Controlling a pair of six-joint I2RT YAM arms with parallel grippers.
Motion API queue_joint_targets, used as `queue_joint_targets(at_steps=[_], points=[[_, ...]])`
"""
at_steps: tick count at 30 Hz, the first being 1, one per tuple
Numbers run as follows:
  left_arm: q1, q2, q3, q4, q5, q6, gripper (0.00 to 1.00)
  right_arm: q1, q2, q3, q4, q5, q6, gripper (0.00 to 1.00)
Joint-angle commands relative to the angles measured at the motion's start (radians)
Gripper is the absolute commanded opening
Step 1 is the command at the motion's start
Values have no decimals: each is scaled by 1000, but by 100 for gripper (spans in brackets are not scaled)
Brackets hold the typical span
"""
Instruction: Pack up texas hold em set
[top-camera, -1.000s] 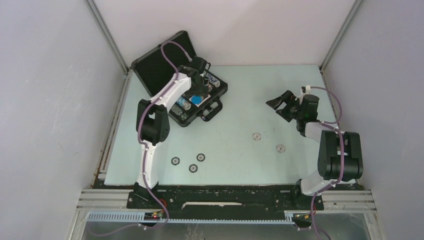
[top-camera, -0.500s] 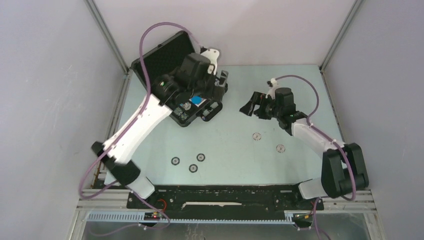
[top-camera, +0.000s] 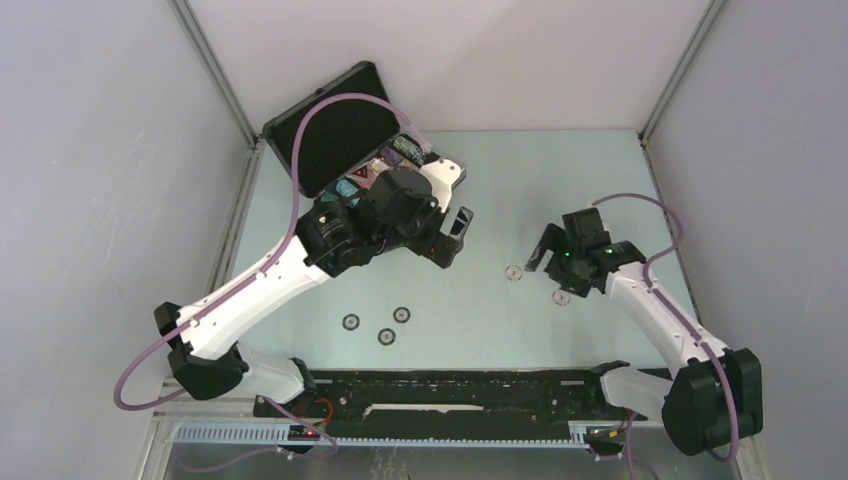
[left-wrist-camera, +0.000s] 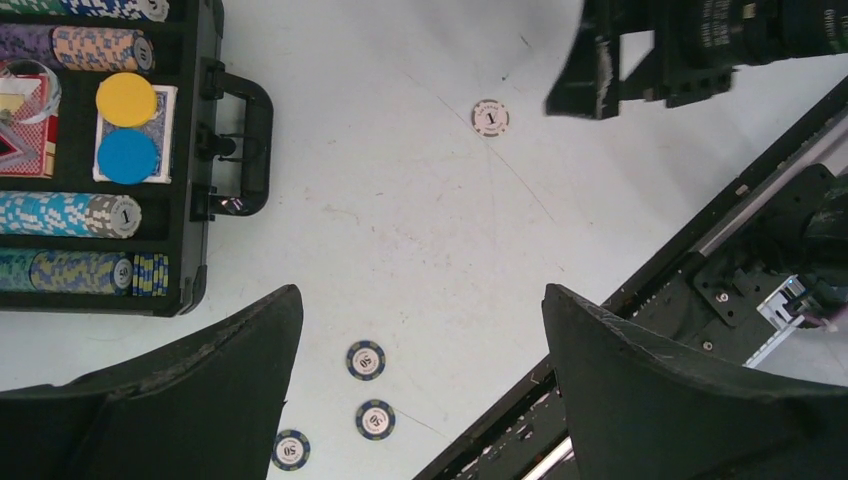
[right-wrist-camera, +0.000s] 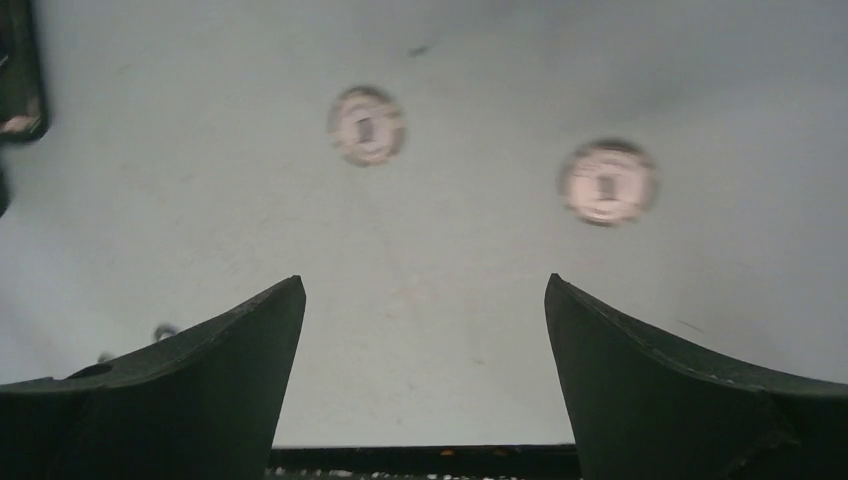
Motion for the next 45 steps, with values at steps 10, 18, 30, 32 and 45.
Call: queue_joint_targets(at_steps=[10, 18, 30, 32, 45], points=[[50, -19, -17, 61, 0, 14, 95, -252, 121, 74, -249, 202, 148, 96], [53, 7, -17, 56, -21, 24, 95, -235, 303, 159, -297, 193, 206, 90], [51, 49, -21, 53, -23, 24, 95, -223, 346, 106, -187, 138, 284, 85], [52, 54, -20, 52, -24, 24, 95, -221, 348, 86, -172, 135, 304, 83], [50, 63, -21, 49, -25, 24, 95, -204, 385, 51, -152, 186, 359, 80]])
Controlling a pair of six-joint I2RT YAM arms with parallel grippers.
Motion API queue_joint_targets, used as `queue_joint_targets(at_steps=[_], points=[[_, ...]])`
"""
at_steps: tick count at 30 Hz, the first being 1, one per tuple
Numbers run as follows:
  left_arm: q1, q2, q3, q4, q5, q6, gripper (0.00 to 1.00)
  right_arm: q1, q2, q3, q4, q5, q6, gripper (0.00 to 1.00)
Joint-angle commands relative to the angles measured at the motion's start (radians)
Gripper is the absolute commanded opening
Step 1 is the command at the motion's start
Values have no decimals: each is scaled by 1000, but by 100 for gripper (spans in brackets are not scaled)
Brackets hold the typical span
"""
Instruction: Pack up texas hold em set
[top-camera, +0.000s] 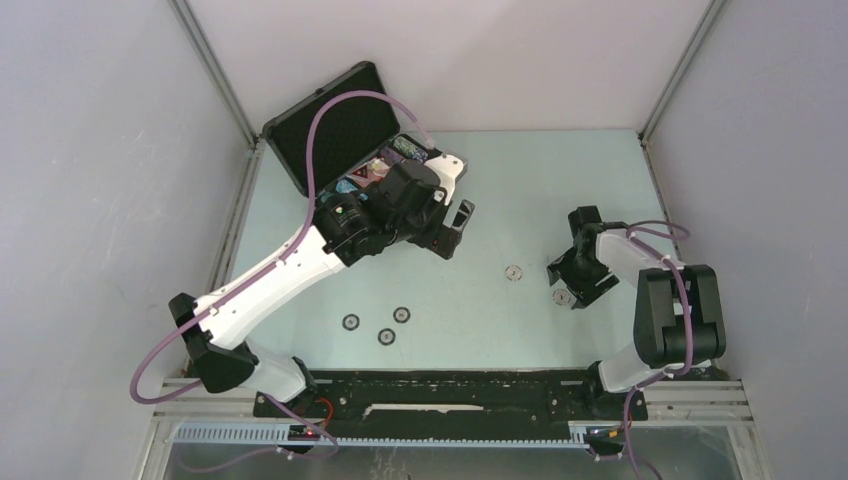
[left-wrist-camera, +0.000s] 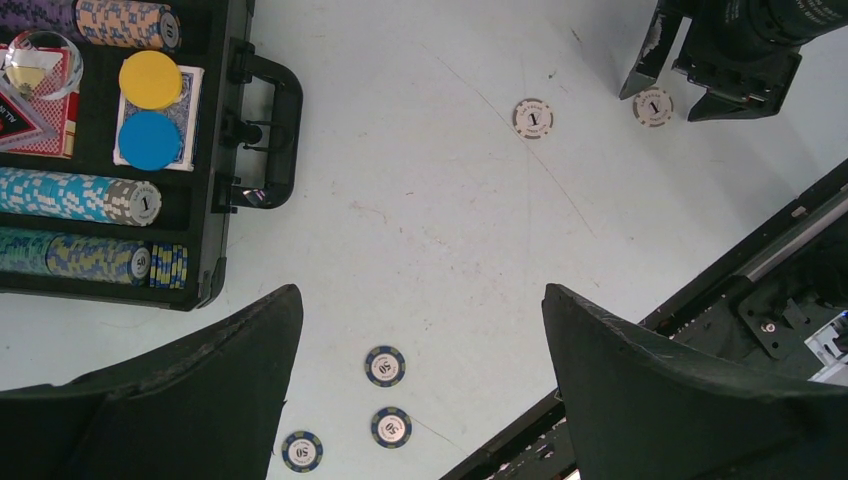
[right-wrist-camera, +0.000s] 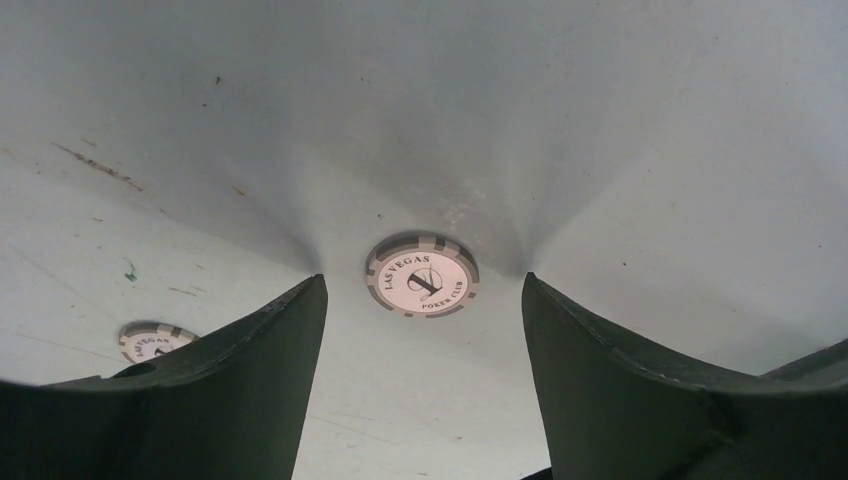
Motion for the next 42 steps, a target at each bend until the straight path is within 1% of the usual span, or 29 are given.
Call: queue_joint_targets(at_steps=[1, 10, 17, 18, 24, 27, 33, 35, 42], points=[[3, 2, -9, 24, -8, 20, 95, 15, 20, -6, 24, 33, 44, 80], [3, -11, -8, 24, -9, 22, 95, 20, 56, -3, 37, 34, 58, 73], [3, -33, -6, 23, -6, 24, 95, 35, 63, 7, 24, 48, 64, 64], [3, -35, -6, 23, -6, 25, 95, 36, 64, 9, 24, 49, 65, 62], [6, -43, -6, 22, -10, 32, 95, 44, 46, 11, 30, 51, 65, 41], [8, -47, -6, 22, -9, 33, 95, 58, 19, 22, 14, 67, 70, 37], [9, -49, -6, 22, -11, 32, 95, 135, -26, 95, -62, 136, 93, 36], [9, -51, -6, 24, -11, 31, 95, 167, -22, 116, -65, 137, 106, 36], [10, -56, -8, 25, -20, 31, 95, 258, 69, 221, -59, 118, 145, 36]])
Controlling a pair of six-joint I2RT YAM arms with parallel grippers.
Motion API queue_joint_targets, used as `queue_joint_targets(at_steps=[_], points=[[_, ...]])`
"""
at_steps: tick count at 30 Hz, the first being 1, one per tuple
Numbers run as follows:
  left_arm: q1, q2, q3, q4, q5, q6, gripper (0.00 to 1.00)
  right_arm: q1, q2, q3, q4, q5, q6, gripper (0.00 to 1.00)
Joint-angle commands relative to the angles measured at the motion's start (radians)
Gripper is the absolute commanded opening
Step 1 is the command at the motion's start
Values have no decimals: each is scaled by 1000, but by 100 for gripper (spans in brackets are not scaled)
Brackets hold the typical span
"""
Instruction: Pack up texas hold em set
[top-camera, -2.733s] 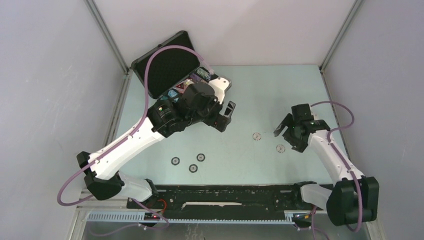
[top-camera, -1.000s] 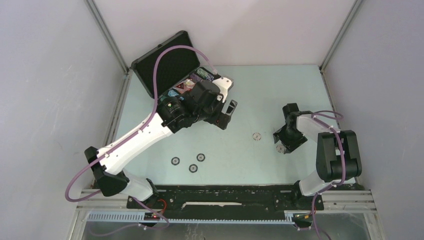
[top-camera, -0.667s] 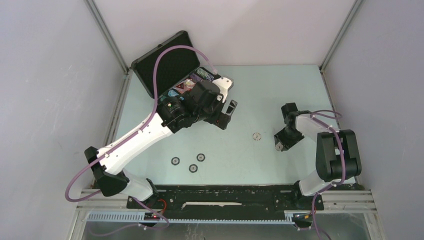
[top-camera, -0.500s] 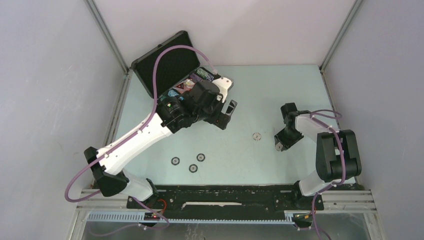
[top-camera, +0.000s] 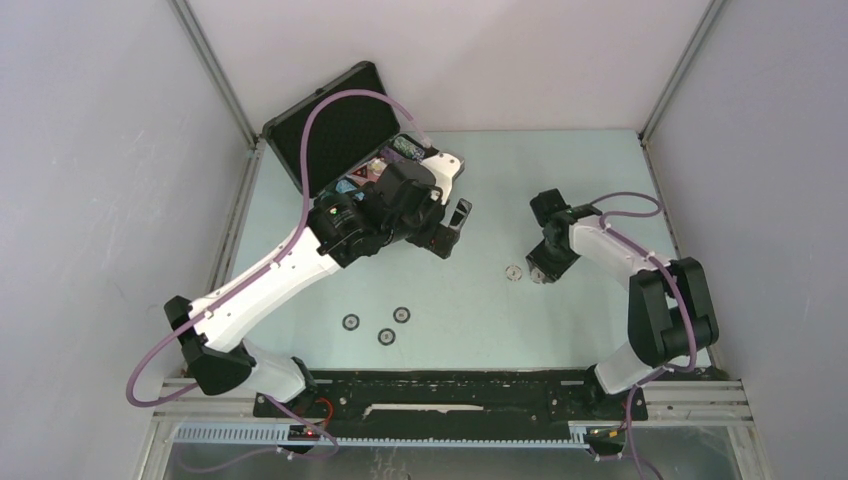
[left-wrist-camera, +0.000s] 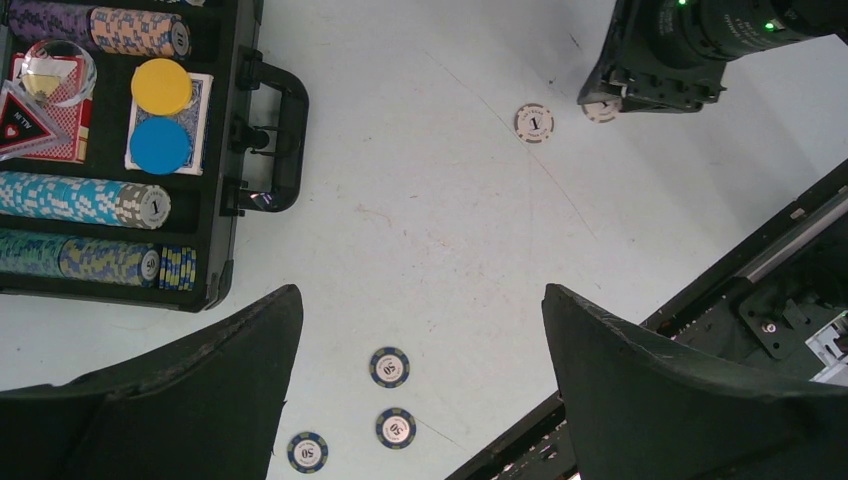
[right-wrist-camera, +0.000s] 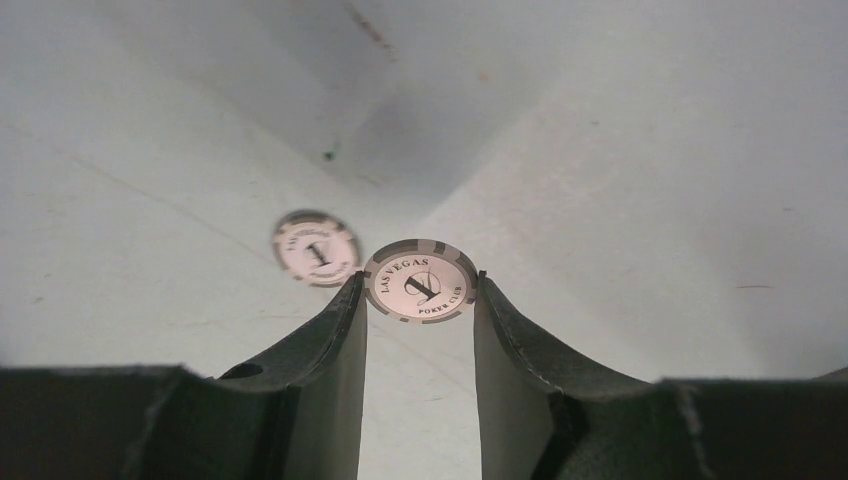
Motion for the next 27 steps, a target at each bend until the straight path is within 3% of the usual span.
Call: queue_joint_targets(at_steps=[1, 10, 27], points=[[6, -39, -8, 25, -18, 21, 95, 45, 62, 83, -7, 23, 61, 36], [11, -51, -10, 30, -21, 20, 95, 87, 195, 160, 32, -15, 79, 37], [34, -74, -12, 36, 3, 12, 95, 105, 231, 169, 73, -40, 90, 42]])
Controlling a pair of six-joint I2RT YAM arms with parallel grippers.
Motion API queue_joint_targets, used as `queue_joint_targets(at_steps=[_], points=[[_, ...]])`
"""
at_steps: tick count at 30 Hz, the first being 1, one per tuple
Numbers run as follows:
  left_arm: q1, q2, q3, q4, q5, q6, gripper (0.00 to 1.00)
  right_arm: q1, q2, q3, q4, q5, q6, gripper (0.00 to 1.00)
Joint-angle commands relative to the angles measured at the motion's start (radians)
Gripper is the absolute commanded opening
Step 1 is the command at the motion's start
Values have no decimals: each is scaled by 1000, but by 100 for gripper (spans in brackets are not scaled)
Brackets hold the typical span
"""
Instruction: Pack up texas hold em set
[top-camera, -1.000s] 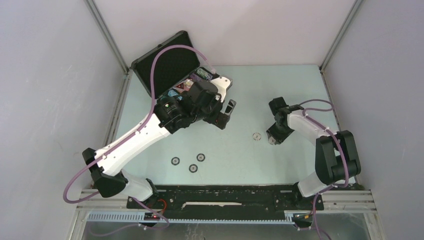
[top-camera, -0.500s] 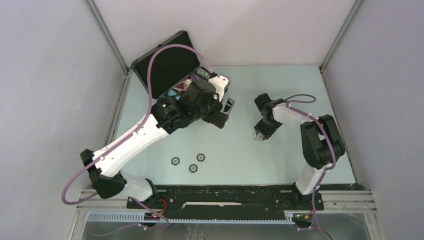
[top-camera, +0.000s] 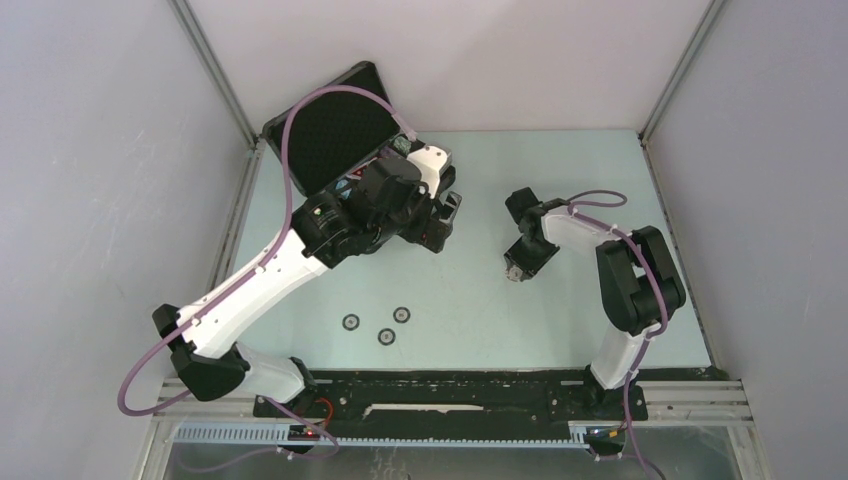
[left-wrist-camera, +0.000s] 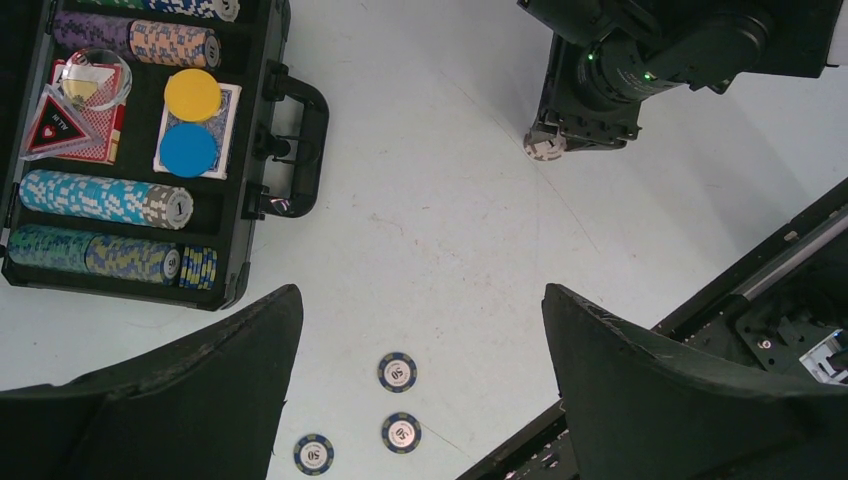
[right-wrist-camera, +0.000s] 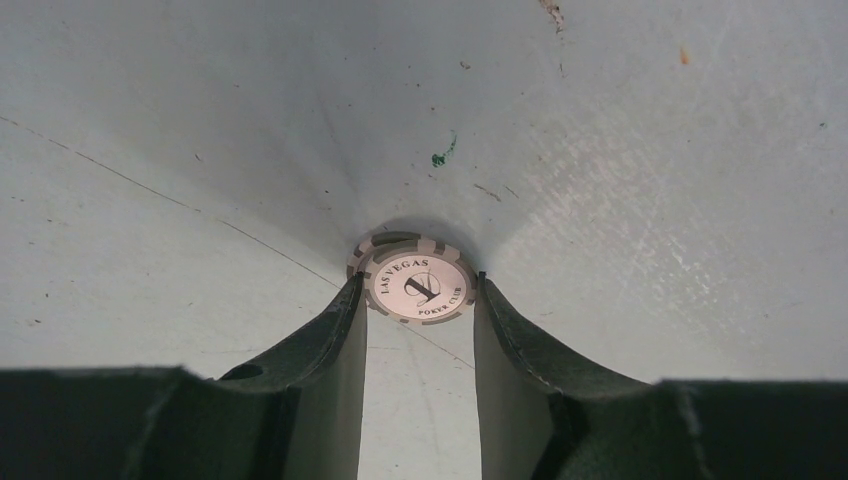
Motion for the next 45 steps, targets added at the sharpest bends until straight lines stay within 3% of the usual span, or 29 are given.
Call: queue_joint_targets(at_steps=[1, 20, 23, 45], points=[[7, -30, -11, 33, 11, 12, 95, 12, 6, 48, 3, 14, 27, 43], [8, -32, -10, 33, 23, 12, 95, 17, 5, 54, 3, -3, 15, 66], [8, -32, -12, 33, 23, 12, 95, 15, 7, 55, -6, 5, 28, 73], [9, -52, -10, 33, 28, 14, 95, 0, 143, 111, -89, -34, 93, 62]])
